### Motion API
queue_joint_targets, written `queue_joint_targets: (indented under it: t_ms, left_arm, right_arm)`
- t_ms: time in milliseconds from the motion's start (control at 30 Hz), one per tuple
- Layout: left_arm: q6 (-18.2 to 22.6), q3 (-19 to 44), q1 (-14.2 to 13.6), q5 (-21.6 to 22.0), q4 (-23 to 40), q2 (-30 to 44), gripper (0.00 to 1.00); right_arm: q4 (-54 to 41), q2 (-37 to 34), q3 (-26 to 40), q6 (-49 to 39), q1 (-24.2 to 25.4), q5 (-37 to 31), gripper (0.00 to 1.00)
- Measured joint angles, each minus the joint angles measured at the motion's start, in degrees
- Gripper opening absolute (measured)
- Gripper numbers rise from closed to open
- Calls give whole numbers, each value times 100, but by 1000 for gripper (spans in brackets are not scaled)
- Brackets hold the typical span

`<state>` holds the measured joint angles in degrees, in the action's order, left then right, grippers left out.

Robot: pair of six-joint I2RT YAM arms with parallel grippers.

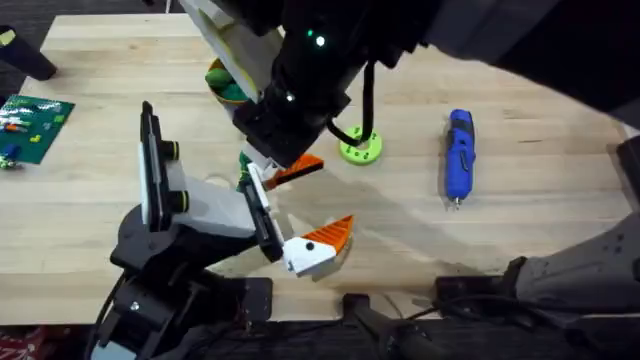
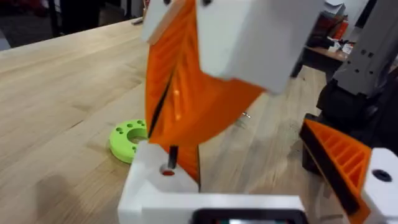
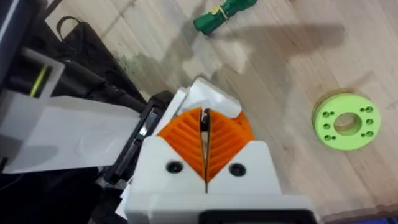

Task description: Pick up the gripper from the table and insert it into the empty holder that is missing its gripper. Then pick up a screw, insert it into the mounting hole, and use the screwdriver to tighten it. Finally, clean up the table by picking up the vegetable and placing it into the bucket.

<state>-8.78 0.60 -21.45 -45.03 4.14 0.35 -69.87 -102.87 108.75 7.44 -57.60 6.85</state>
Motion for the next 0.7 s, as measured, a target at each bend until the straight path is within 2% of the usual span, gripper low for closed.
queue_joint_targets:
  t_ms: [700]
  left_arm:
    - [15, 0, 0, 1, 0, -4, 983]
  right_arm:
    - [3, 0, 0, 0, 0, 0, 9]
